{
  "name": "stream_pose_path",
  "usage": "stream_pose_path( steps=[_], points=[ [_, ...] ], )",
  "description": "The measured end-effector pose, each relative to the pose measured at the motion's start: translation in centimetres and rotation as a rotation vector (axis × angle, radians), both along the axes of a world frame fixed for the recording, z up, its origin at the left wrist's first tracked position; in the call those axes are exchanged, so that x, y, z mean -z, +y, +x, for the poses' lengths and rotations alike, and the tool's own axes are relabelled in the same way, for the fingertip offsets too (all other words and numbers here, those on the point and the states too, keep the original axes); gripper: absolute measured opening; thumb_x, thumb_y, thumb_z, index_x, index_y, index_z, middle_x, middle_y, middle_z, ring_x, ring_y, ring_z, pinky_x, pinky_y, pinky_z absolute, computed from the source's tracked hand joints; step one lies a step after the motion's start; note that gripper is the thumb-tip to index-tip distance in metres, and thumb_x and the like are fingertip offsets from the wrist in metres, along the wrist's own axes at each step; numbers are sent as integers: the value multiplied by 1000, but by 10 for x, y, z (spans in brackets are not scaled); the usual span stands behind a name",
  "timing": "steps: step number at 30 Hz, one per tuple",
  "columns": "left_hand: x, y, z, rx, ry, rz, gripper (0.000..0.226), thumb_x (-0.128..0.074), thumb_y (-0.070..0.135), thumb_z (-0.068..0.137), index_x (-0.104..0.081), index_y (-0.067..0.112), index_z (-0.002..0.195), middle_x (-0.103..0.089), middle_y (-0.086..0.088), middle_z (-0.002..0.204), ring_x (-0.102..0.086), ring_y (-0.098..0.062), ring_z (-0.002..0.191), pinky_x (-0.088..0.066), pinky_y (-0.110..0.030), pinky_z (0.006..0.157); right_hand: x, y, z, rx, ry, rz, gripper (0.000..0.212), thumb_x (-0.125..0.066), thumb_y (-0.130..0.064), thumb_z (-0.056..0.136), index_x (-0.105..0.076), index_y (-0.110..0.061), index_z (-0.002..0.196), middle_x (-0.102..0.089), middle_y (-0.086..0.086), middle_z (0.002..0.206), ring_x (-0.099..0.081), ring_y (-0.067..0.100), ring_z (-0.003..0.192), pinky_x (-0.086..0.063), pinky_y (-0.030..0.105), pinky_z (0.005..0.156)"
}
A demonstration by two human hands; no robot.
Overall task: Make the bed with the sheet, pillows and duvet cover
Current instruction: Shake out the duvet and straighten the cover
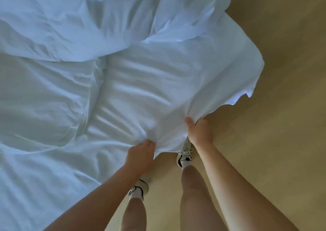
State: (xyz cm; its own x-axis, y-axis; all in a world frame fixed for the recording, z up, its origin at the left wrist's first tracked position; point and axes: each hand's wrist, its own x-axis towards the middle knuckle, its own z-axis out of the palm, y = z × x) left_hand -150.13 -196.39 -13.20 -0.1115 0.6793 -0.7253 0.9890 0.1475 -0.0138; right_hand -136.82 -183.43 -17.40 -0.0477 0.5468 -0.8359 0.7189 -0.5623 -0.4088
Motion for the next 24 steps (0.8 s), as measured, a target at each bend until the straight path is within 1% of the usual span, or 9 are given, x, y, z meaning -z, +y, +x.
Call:
stream_pose_path(
  steps=[2,4,6,8,11,16,20,22,24],
  points=[
    [11,-13,1,5,-21,-73,20,-50,12,89,-55,11,109,-58,-3,105,-62,-20,86,-37,-26,59,1,-5,0,-12,22,39,33,-44,-24,98,-45,-9,69,-49,7,71,-50,26,70,-32,27,61],
    [9,-19,-3,-15,-98,-168,24,-35,11,96,-51,11,114,-52,-3,116,-55,-23,103,-37,-29,70,0,-8,5,-87,-20,101,38,-43,-22,98,-35,-13,62,-40,1,61,-40,20,56,-26,28,50],
    [3,-25,-10,-117,-190,-172,24,-38,21,98,-52,15,117,-52,0,119,-50,-21,111,-39,-30,82,-4,-11,11,-88,-102,218,30,-44,-17,97,-41,-10,67,-43,3,62,-40,20,55,-26,28,47],
    [-5,-26,-25,-429,-250,-1,31,-47,34,96,-52,19,122,-54,2,120,-50,-19,113,-39,-31,91,-12,-13,9,-42,-151,353,7,-45,-9,93,-50,-5,89,-53,9,83,-48,25,68,-34,31,54],
    [-11,-20,-68,-783,-23,437,44,-60,29,90,-50,12,129,-52,-9,126,-47,-27,118,-38,-39,96,-29,-17,-16,-206,8,522,27,-51,-1,87,-50,-4,114,-52,15,110,-52,30,95,-39,34,71],
    [-2,-19,-143,-963,261,369,73,-56,45,89,-22,13,146,-29,-13,144,-30,-32,131,-28,-48,103,-55,-24,-103,-407,266,414,30,-48,-8,89,-46,-9,119,-48,7,117,-50,19,92,-35,26,73],
    [10,-20,-170,-1139,140,436,33,-45,23,96,-42,4,123,-53,-18,115,-53,-38,104,-39,-44,83,-63,-35,-169,-556,291,505,27,-49,-6,86,-50,-5,113,-50,10,113,-48,26,103,-38,31,78],
    [7,-23,-170,-996,74,357,19,-39,20,97,-41,6,110,-57,-14,86,-53,-34,78,-36,-38,67,-65,-42,-194,-779,271,756,36,-51,-1,80,-52,-1,116,-50,15,117,-46,33,108,-38,37,83],
    [-3,-32,-170,-863,9,368,11,-40,19,95,-39,12,103,-46,-2,64,-48,-31,66,-31,-33,61,-61,-50,-218,-1136,310,913,50,-51,0,78,-48,-2,128,-44,17,134,-38,36,125,-30,43,101]
  ],
)
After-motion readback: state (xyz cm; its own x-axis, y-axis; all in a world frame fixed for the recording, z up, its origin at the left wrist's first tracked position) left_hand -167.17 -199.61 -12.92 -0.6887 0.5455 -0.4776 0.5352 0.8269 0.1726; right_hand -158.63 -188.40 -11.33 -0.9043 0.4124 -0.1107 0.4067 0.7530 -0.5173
